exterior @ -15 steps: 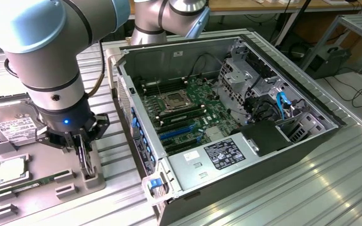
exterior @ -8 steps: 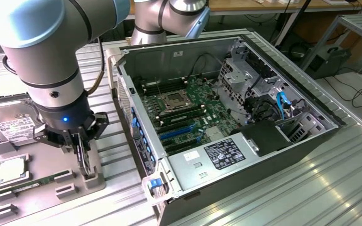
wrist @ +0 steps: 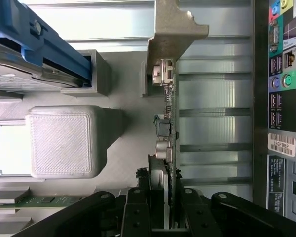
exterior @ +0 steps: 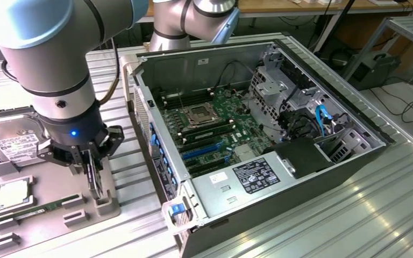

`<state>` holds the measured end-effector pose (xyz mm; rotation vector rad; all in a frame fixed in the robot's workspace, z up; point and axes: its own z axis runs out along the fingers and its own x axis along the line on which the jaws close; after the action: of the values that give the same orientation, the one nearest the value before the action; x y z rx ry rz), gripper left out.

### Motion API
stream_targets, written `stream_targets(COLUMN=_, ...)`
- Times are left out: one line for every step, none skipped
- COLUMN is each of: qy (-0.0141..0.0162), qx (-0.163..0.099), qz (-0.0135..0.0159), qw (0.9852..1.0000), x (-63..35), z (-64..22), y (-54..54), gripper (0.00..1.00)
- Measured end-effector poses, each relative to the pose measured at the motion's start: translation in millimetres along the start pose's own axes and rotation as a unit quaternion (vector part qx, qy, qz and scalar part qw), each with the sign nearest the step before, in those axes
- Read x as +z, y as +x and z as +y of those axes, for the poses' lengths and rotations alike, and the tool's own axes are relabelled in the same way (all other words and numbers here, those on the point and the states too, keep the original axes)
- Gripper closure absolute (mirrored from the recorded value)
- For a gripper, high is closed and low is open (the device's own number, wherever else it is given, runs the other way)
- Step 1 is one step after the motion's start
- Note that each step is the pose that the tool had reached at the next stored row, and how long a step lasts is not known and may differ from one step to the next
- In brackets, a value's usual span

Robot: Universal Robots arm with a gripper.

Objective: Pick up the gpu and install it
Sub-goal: 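Pick up the gpu and move the gpu toward the slot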

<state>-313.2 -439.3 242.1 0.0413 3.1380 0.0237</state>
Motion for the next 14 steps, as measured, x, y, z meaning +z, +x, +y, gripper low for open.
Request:
stream_targets(qy=0.0000, qx=0.000, qz=0.0001, qw=1.0000, x=-0.5, z=0.0, y=0.0, gripper=0.72)
stream_targets(qy=0.0000, qx=0.000, qz=0.0001, qw=1.0000, x=-1.1, z=0.0, y=0.0, gripper=0.72)
stream_targets(qy=0.0001, qx=0.000, qz=0.0002, qw=1.0000, x=-1.8, z=0.0, y=-0.1, gripper=0.72)
stream_targets(qy=0.0001, qx=0.000, qz=0.0002, qw=1.0000, x=-2.9, z=0.0, y=-0.3, gripper=0.72)
stream_targets(qy=0.0001, qx=0.000, qz=0.0003, qw=1.0000, x=-3.8, z=0.0, y=-0.3, gripper=0.72)
stream_targets(qy=0.0001, qx=0.000, qz=0.0004, qw=1.0000, x=-5.2, z=0.1, y=-0.4, gripper=0.72)
stream_targets(qy=0.0001, qx=0.000, qz=0.0007, qw=1.0000, x=-6.3, z=0.1, y=-0.5, gripper=0.72)
stream_targets(qy=0.0001, qx=0.000, qz=0.0012, qw=1.0000, x=-7.6, z=0.1, y=-0.7, gripper=0.72)
stream_targets(qy=0.0001, qx=0.000, qz=0.0015, qw=1.0000, x=-8.3, z=0.2, y=-0.9, gripper=0.72)
stream_targets(qy=0.0001, qx=0.000, qz=0.0018, qw=1.0000, x=-9.1, z=0.1, y=-0.9, gripper=0.72)
stream_targets(qy=0.0001, qx=0.000, qz=0.0020, qw=1.0000, x=-10.9, z=0.2, y=-1.1, gripper=0.72)
stream_targets(qy=0.0001, qx=0.000, qz=0.0020, qw=1.0000, x=-12.2, z=0.2, y=-1.2, gripper=0.72)
stream_targets(qy=0.0001, qx=0.000, qz=0.0021, qw=1.0000, x=-13.3, z=0.2, y=-1.2, gripper=0.72)
stream_targets(qy=0.0001, qx=0.000, qz=0.0023, qw=1.0000, x=-14.6, z=0.2, y=-1.3, gripper=0.72)
